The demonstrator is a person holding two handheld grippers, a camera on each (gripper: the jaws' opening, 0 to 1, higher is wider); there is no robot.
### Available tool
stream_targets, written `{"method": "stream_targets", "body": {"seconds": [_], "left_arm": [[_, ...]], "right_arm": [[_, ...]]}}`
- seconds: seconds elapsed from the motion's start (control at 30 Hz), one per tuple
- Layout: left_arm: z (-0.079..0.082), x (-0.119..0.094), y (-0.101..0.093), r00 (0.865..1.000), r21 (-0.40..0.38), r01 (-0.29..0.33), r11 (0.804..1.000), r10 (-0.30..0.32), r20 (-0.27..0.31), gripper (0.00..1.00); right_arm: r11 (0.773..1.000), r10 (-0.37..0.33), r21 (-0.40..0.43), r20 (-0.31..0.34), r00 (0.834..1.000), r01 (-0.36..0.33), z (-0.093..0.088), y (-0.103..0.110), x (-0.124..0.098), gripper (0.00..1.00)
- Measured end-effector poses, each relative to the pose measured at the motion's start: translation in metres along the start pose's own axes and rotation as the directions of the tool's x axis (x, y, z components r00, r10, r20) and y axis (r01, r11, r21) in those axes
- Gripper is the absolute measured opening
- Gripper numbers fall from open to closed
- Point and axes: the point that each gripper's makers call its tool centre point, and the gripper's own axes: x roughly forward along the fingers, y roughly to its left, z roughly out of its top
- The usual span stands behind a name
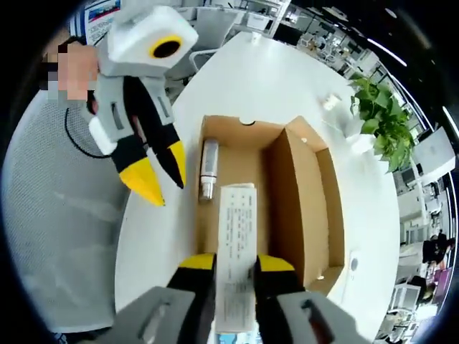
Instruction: Operate the shoe box by opening the lid, removing the specified soft item, and placing it in the target area until the item is outside and the box remains undamaged.
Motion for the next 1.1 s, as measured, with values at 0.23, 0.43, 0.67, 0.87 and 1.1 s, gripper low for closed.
{"method": "stream_targets", "body": {"seconds": [0.23, 0.43, 0.67, 0.87, 1.1], "left_arm": [[0.003, 0.000, 0.000, 1.000, -0.026, 0.012, 1.000, -0.012, 0.009, 0.20], [0.002, 0.000, -0.002, 1.000, -0.045, 0.020, 0.999, -0.019, 0.011, 0.19], [-0.003, 0.003, -0.011, 0.999, 0.000, 0.033, 0.999, -0.033, -0.011, 0.19], [-0.011, 0.004, -0.016, 0.998, 0.011, 0.041, 0.999, -0.040, -0.038, 0.19], [-0.013, 0.004, -0.017, 0.998, 0.012, 0.040, 0.999, -0.039, -0.046, 0.19]], "right_arm": [[0.999, -0.040, -0.016, -0.015, 0.999, 0.040, -0.008, 0.003, -0.017, 0.16], [0.996, -0.085, 0.023, -0.030, 0.996, 0.085, -0.023, 0.004, -0.029, 0.16], [0.988, -0.122, 0.083, -0.056, 0.991, 0.127, -0.048, 0.012, -0.036, 0.16], [0.969, -0.169, 0.170, -0.080, 0.982, 0.180, -0.076, 0.020, -0.042, 0.16], [0.954, -0.182, 0.226, -0.093, 0.979, 0.199, -0.104, 0.038, -0.047, 0.16]]}}
